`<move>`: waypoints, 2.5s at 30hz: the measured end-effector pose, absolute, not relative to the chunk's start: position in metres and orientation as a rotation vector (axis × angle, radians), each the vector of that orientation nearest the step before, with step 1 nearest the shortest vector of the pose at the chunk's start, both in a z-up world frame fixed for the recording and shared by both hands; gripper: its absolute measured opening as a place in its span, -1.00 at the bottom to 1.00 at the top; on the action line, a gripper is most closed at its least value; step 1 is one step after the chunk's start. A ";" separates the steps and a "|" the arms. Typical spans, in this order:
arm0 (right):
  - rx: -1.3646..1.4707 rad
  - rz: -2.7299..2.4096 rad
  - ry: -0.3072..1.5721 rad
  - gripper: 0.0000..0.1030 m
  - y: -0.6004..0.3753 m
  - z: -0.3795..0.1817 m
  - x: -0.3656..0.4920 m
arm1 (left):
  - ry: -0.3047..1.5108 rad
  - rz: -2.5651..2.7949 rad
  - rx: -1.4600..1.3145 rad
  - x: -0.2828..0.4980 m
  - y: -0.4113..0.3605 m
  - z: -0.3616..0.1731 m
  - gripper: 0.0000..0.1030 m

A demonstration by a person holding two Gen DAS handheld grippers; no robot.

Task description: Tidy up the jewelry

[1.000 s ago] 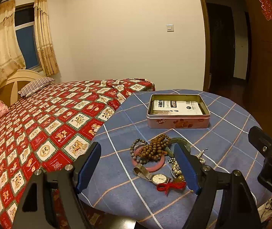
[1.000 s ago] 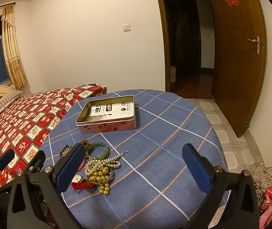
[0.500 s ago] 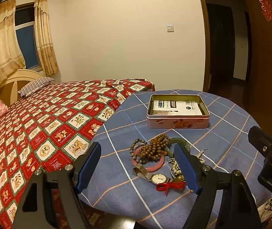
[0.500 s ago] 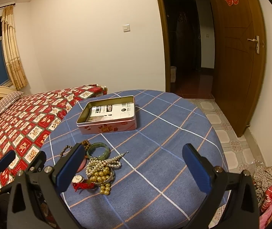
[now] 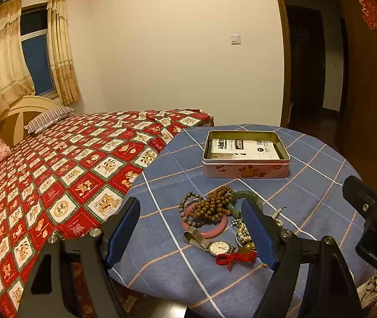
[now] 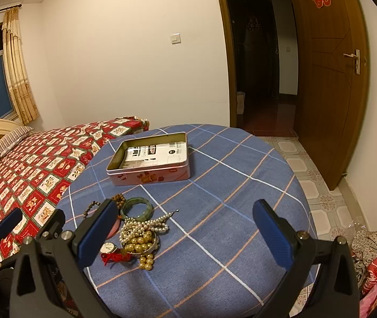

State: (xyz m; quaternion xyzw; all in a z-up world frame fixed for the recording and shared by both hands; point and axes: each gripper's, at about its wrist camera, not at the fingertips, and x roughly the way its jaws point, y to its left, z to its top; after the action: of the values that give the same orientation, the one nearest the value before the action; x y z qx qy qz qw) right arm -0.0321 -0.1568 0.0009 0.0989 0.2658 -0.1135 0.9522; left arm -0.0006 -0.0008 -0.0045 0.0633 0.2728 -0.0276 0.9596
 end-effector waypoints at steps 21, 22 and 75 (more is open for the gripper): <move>0.201 -0.232 0.541 1.00 -0.154 0.000 -0.033 | 0.559 -0.057 0.123 -0.001 -0.004 -0.009 0.53; 0.200 -0.231 0.542 1.00 -0.154 0.000 -0.033 | 0.560 -0.057 0.123 0.000 -0.004 -0.009 0.53; 0.324 -0.135 0.807 0.37 -0.214 -0.087 0.053 | 0.886 -0.369 0.119 0.151 -0.017 -0.105 -0.49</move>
State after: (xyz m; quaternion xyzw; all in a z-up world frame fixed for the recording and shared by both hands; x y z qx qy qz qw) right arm 0.0531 -0.2142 -0.0867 0.1567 0.3907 -0.0653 0.9047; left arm 0.1511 -0.0174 -0.1054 0.0574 0.4260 -0.1774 0.8853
